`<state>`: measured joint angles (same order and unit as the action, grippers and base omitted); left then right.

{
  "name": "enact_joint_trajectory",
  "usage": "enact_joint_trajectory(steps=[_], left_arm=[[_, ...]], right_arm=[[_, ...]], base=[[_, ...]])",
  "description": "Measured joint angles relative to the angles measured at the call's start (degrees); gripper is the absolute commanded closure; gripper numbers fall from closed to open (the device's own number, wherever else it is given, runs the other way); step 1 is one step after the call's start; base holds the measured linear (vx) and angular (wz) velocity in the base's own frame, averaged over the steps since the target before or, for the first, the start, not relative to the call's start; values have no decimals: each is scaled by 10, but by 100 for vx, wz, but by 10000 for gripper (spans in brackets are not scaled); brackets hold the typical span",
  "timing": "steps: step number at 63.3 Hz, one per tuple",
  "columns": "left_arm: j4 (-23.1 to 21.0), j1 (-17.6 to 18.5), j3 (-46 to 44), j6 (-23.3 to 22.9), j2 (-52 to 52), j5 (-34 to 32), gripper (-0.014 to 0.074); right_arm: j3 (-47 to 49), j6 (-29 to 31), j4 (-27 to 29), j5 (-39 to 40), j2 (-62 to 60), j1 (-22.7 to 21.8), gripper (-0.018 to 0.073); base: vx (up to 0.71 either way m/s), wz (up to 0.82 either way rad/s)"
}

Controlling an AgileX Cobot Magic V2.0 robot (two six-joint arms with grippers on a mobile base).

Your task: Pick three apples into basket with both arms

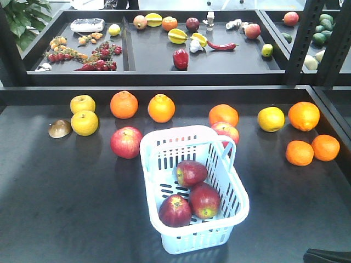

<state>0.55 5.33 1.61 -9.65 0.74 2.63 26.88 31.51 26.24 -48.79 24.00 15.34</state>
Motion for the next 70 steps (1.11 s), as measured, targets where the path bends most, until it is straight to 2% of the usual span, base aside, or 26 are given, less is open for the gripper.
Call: enact_joint_trajectory(steps=[17, 35, 70], left_arm=[[2, -7, 0, -8, 0, -7, 602], [3, -73, 0, -22, 0, -2, 602], [3, -78, 0, -30, 0, -2, 602]], right_arm=[[0, 0, 0, 0, 0, 0, 564], [0, 0, 0, 0, 0, 0, 564], [0, 0, 0, 0, 0, 0, 564]], base=[[0, 0], [0, 0], [0, 0]])
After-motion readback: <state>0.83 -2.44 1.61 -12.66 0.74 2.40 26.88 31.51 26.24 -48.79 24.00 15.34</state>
